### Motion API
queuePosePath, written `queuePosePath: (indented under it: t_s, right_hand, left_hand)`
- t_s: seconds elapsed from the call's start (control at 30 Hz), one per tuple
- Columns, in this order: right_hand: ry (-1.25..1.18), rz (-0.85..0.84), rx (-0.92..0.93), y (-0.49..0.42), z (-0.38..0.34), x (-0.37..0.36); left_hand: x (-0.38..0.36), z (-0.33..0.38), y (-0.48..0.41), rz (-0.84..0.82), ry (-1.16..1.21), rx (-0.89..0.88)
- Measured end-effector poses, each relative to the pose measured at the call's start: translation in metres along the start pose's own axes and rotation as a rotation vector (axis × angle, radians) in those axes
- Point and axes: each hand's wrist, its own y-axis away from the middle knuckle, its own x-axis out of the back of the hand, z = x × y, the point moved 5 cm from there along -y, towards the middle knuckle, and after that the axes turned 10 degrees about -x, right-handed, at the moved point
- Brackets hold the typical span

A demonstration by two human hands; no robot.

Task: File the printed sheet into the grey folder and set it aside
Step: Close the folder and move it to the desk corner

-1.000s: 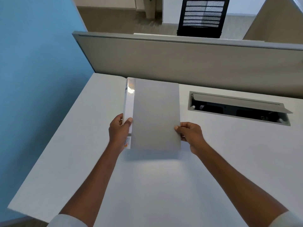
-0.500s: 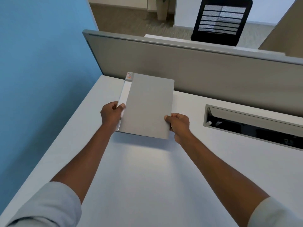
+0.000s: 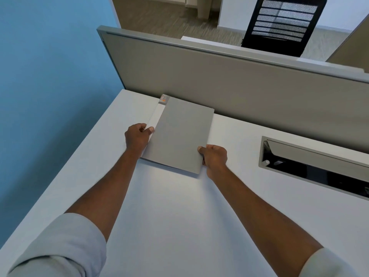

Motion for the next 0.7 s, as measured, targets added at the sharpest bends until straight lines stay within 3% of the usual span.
queuePosePath:
  t_s: [0.43,0.57,0.7]
  right_hand:
    - [0.095,-0.003,0.101,0.001,-0.006,-0.011]
    - [0.295,0.082,0.334,0.018,-0.006,-0.013]
    - [0.868,0.029,0.769,0.037,0.005,-0.035]
  left_hand:
    - [-0.01,-0.012,-0.021,0.014,-0.037,-0.072]
    - [-0.007,-0.01,-0.017,0.054,-0.022,-0.068]
    - [-0.009,-0.006,-0.012,0.092,-0.077,-0.096]
